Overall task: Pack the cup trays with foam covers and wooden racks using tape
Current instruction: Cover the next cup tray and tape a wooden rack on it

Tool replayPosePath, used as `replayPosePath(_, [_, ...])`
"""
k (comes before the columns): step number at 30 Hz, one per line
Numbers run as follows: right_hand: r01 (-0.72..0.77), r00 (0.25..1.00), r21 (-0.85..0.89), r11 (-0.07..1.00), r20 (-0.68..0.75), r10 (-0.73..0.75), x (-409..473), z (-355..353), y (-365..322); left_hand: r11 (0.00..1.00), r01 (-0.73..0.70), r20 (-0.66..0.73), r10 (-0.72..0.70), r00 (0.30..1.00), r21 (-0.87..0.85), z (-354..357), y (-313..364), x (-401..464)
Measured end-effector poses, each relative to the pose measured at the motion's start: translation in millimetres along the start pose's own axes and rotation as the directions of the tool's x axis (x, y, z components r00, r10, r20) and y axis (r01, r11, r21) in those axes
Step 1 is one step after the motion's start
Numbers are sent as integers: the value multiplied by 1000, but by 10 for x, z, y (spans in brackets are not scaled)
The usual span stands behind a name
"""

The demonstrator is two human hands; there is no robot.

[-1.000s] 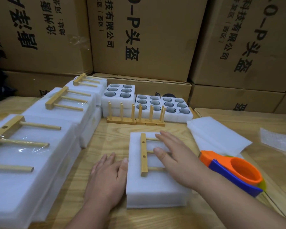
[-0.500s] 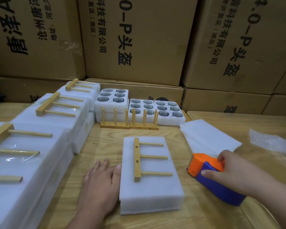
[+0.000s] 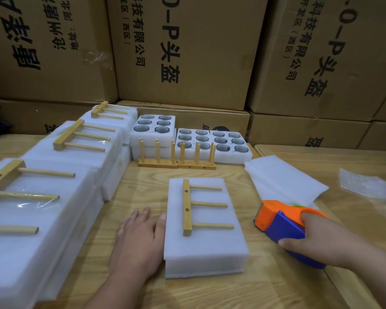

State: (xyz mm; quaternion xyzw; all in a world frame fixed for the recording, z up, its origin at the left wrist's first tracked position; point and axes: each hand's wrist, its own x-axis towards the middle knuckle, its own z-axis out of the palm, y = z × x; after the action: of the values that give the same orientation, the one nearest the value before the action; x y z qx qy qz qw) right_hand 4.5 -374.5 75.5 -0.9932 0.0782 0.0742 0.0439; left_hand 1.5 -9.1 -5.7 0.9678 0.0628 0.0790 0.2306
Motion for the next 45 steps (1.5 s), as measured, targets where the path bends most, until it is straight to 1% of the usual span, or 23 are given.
replayPosePath(3, [20,999,22,1000,-30,-20,-17,14,12,1000,4,7,-4,1000,-9,2,-1,-3])
replayPosePath(7, [37,995,112,993,-94,-27,-27,-33,-17,1000,2,-2,-2,1000,-7,7,-4,6])
replayPosePath(10, [124,966,200,972,-246,-73,-28,-161,-138,1000,4,-6,-4,1000,-9,17,-11,13])
replayPosePath(13, [347,865,269,899,-461,-196,-30,-288,-367,1000,9,-9,-9,1000,-1,22,-13,16])
replayPosePath(15, [547,780,342,764,-540,-317,12,-353,-542,1000,8,-18,-8,1000,-8,19,-9,15])
replayPosePath(16, [633,722,337,697,-581,-376,56,-370,-624,1000,11,-23,-11,1000,-20,13,-6,11])
replayPosePath(18, [736,608,249,630,-651,-454,178,-375,-791,999,18,-26,-20,999,-45,-3,7,2])
replayPosePath(20, [771,558,227,595,-691,-460,299,-365,-949,998,18,-19,-19,1000,-54,-11,14,-4])
replayPosePath(24, [787,571,329,522,-709,-413,460,-319,-1141,999,4,-12,-4,1000,-36,5,-19,12])
replayPosePath(27, [799,567,320,509,-682,-462,529,-294,-1178,999,9,-16,-10,1000,-37,20,-51,30])
replayPosePath(29, [812,560,321,488,-664,-495,551,-281,-1178,993,31,-31,-35,999,-114,18,-68,55])
replayPosePath(31, [811,567,336,479,-654,-500,562,-266,-1170,944,80,-82,-112,990,-321,-51,-27,110])
replayPosePath(32, [809,570,343,477,-655,-497,566,-259,-1169,868,91,-128,-175,976,-489,-131,40,156])
replayPosePath(33, [810,570,347,473,-655,-496,563,-254,-1171,735,66,-181,-251,951,-674,-244,147,207])
replayPosePath(34, [811,569,350,468,-655,-497,559,-254,-1175,579,-20,-245,-314,917,-815,-374,262,260])
replayPosePath(35, [810,572,357,464,-655,-494,555,-260,-1176,480,-152,-337,-327,883,-864,-521,376,308])
replayPosePath(36, [807,578,371,460,-656,-485,550,-271,-1172,434,-290,-434,-281,856,-853,-672,501,332])
replayPosePath(37, [802,586,389,453,-658,-473,545,-283,-1163,393,-415,-515,-194,835,-820,-809,627,342])
replayPosePath(38, [798,593,406,445,-659,-463,539,-296,-1152,369,-509,-575,-89,813,-777,-917,722,343])
replayPosePath(39, [794,601,423,437,-655,-458,528,-308,-1141,376,-571,-609,21,793,-730,-998,798,334])
replayPosePath(41, [783,619,456,423,-636,-460,504,-330,-1119,430,-653,-633,211,745,-624,-1107,867,304])
replayPosePath(44, [774,632,466,429,-619,-466,505,-355,-1086,564,-707,-604,405,687,-427,-1194,892,305])
replayPosePath(45, [768,638,467,438,-612,-468,508,-360,-1079,579,-718,-582,451,676,-386,-1210,909,306])
